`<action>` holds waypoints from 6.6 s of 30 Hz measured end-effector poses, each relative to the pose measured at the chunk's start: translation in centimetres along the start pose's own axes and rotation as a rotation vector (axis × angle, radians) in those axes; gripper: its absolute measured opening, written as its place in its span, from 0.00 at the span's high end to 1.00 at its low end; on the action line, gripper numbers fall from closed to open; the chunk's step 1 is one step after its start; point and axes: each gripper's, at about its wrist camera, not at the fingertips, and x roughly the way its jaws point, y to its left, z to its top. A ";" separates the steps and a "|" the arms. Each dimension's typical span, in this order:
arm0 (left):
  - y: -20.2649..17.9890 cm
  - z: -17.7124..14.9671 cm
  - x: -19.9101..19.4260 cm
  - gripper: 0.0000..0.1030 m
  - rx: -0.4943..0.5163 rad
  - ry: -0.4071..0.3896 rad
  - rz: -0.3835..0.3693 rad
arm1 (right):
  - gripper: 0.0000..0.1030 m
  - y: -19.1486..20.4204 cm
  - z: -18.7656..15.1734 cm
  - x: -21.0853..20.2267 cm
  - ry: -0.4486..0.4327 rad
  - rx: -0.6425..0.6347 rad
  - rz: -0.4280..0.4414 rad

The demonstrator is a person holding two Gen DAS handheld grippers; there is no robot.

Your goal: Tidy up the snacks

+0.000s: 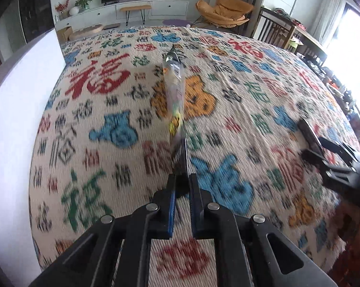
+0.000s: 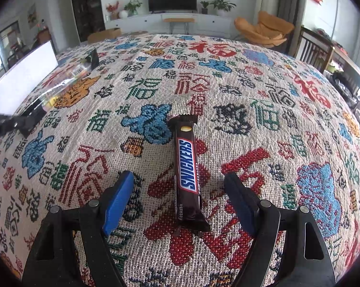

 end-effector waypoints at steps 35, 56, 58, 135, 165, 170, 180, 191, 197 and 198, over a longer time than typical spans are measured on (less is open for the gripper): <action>1.1 -5.0 -3.8 0.80 -0.110 -0.034 -0.202 | 0.21 -0.3 -0.2 -0.1 0.000 0.002 -0.002; -5.0 0.8 3.5 0.16 0.162 -0.033 0.127 | 0.21 -0.4 -0.2 -0.1 -0.001 0.004 0.003; -5.2 0.7 3.5 0.27 0.170 -0.051 0.128 | 0.20 -0.6 -0.2 -0.1 -0.002 0.011 0.020; 21.3 -10.8 -23.6 0.00 -0.446 -0.305 0.599 | 0.16 40.5 9.5 -11.8 0.079 -0.560 0.512; 23.6 -11.9 -24.5 0.00 -0.488 -0.264 0.611 | 0.16 44.0 10.1 -10.7 0.158 -0.515 0.471; 24.1 -11.7 -24.2 0.00 -0.501 -0.261 0.629 | 0.16 44.4 10.2 -10.4 0.163 -0.515 0.478; 25.1 -12.0 -23.6 0.00 -0.518 -0.251 0.647 | 0.16 45.1 9.9 -9.1 0.186 -0.523 0.478; 26.2 -12.4 -23.2 0.00 -0.544 -0.236 0.614 | 0.16 45.9 9.4 -9.0 0.193 -0.539 0.480; 26.8 -12.4 -23.0 0.00 -0.559 -0.229 0.597 | 0.16 45.9 9.3 -8.7 0.199 -0.547 0.463; 26.8 -12.5 -23.0 0.00 -0.561 -0.228 0.594 | 0.16 45.9 9.3 -8.7 0.200 -0.547 0.460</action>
